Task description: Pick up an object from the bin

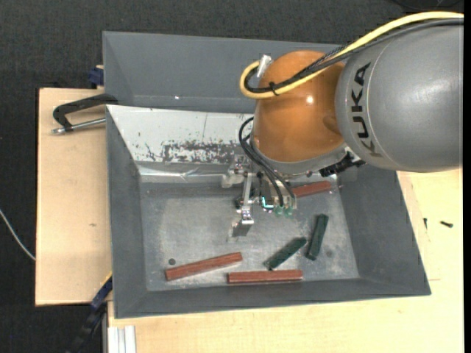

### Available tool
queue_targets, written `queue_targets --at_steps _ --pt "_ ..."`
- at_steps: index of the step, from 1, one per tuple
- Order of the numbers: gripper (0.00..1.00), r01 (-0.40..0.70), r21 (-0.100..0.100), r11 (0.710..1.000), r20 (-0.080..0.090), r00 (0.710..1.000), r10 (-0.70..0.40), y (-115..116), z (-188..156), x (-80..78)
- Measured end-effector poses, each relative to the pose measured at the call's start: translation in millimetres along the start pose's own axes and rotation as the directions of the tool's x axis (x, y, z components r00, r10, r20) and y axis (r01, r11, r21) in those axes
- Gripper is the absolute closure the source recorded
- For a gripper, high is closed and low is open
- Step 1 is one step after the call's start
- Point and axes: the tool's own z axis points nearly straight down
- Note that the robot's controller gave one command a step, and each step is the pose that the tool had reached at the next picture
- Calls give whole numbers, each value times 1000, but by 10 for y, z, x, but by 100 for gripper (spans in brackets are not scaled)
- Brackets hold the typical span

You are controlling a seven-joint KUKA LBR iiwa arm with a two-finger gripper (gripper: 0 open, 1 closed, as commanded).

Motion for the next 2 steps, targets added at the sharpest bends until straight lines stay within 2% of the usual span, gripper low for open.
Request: queue_targets --at_steps 1,2 --pt "0 -2 -1 1000 8 1000 2 -6 -39 -18" --pt "0 69 -1 998 13 998 -69 -64 381 41"
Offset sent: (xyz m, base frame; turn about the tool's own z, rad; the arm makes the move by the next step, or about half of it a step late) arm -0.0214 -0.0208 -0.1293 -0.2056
